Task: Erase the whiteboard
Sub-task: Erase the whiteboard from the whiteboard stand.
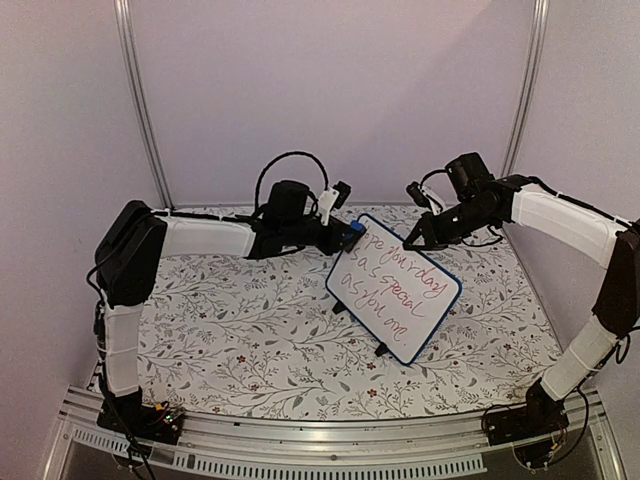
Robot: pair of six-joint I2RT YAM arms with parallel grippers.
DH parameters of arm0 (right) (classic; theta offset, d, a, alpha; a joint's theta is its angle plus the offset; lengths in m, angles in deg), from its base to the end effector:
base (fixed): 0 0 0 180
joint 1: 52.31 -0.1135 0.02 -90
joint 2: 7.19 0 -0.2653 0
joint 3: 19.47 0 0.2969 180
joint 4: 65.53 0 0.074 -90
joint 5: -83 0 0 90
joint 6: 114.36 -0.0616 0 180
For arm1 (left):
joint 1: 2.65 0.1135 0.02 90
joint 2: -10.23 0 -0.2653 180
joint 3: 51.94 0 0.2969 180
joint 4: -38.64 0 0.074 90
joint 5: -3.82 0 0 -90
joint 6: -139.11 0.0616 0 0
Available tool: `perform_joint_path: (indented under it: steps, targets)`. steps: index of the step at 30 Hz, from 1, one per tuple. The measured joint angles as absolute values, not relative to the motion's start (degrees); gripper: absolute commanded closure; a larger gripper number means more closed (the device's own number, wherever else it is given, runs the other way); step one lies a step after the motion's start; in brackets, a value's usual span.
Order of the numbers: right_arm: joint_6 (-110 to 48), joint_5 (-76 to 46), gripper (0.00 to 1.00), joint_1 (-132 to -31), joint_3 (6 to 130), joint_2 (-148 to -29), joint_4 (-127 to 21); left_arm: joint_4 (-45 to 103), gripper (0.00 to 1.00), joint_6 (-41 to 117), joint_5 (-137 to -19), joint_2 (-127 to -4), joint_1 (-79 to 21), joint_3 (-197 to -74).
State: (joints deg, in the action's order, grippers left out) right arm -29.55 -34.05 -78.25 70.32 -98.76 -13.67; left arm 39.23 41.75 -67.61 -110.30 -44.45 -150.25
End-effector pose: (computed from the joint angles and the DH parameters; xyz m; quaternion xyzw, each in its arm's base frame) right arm 0.3478 0.2003 0.2657 -0.2381 0.8955 0.2954 0.2326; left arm 0.3989 -0.3830 0.1809 0.3283 0.7530 -0.3520 0.4487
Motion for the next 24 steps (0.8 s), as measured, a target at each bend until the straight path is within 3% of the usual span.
perform_joint_path:
  steps: [10, 24]
  targets:
    - [-29.7, -33.7, 1.0, -78.2, 70.3, -98.8, -13.6, 39.1, 1.0, 41.8, -67.6, -109.9, -44.6, -147.9]
    - [-29.7, -34.0, 1.0, -78.2, 70.3, -98.6, -13.6, 35.5, 1.0, 42.3, -68.7, -111.2, -46.3, -156.1]
